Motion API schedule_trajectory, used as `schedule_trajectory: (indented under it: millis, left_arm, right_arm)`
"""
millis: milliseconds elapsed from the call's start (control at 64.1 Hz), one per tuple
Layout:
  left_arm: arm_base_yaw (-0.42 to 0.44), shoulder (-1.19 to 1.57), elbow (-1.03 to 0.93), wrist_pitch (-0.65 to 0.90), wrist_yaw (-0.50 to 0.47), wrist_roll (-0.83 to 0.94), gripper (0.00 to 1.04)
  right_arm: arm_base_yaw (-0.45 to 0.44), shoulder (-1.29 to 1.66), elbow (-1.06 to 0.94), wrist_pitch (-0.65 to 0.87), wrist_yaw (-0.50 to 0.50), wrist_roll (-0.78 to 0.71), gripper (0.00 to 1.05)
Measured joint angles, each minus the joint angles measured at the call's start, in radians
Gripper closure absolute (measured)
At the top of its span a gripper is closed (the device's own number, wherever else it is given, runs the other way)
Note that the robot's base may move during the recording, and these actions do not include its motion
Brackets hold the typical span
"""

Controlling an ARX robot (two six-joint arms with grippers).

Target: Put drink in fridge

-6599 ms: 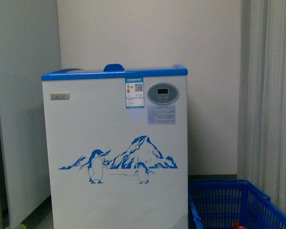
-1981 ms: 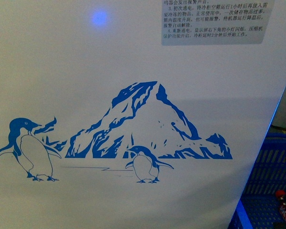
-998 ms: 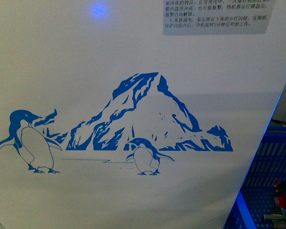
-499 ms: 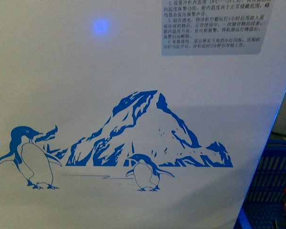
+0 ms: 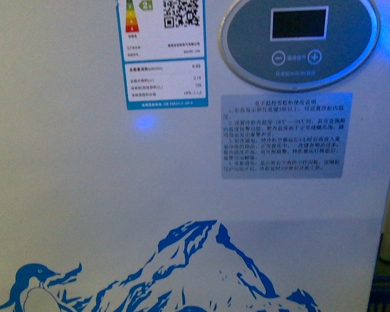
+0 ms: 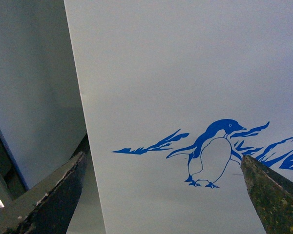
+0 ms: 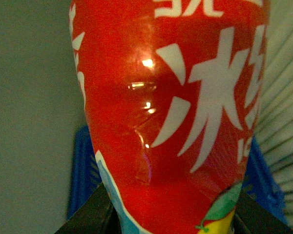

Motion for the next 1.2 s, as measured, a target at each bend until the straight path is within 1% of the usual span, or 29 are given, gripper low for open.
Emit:
schedule_trajectory:
  millis: [109,281,374,437,499,530,593,702,858,936,1014,1092,1201]
  left_arm:
    - [0.0,0.0,0.0,0.0,0.0,0.0,0.08]
    - [0.0,0.0,0.0,0.0,0.0,0.0,0.08]
    - [0.0,0.0,0.0,0.0,0.0,0.0,0.08]
    - [0.0,0.0,0.0,0.0,0.0,0.0,0.08]
    - [0.0,0.0,0.0,0.0,0.0,0.0,0.08]
    - [0.0,0.0,0.0,0.0,0.0,0.0,0.08]
    - [0.0,0.0,0.0,0.0,0.0,0.0,0.08]
    - [0.0,0.0,0.0,0.0,0.0,0.0,0.08]
    - [0.0,0.0,0.0,0.0,0.0,0.0,0.08]
    - [0.0,0.0,0.0,0.0,0.0,0.0,0.08]
    - [0.0,0.0,0.0,0.0,0.0,0.0,0.08]
    - [0.0,0.0,0.0,0.0,0.0,0.0,0.08]
    - [0.0,0.0,0.0,0.0,0.0,0.0,0.08]
  right_arm:
    - [0.004,-0.233,-0.034,-0.051,-0.002,0.001,0.66]
    - [0.004,-0.493,-0.068,-0.118,0.011,0.001,0.66]
    - [0.006,-0.678,-0.091,-0.184,0.031,0.002,0.66]
    - [0.025,-0.801,-0.11,-0.224,0.069,0.0,0.66]
    - [0.061,-0.907,-0.127,-0.268,0.103,0.0,0.66]
    - [0.091,-0.961,-0.141,-0.287,0.136,-0.005,0.66]
    - [0.13,-1.004,-0.16,-0.294,0.161,-0.004,0.66]
    - [0.236,-1.069,-0.203,-0.23,0.282,-0.016,0.67]
    - [0.323,-1.091,-0.282,-0.15,0.394,-0.056,0.67]
    - [0.358,-1.102,-0.324,-0.134,0.433,-0.064,0.67]
    - [0.402,-1.122,-0.393,-0.117,0.496,-0.071,0.67]
    - [0.442,-1.135,-0.428,-0.104,0.534,-0.072,0.67]
    - [0.483,-1.152,-0.466,-0.084,0.55,-0.071,0.67]
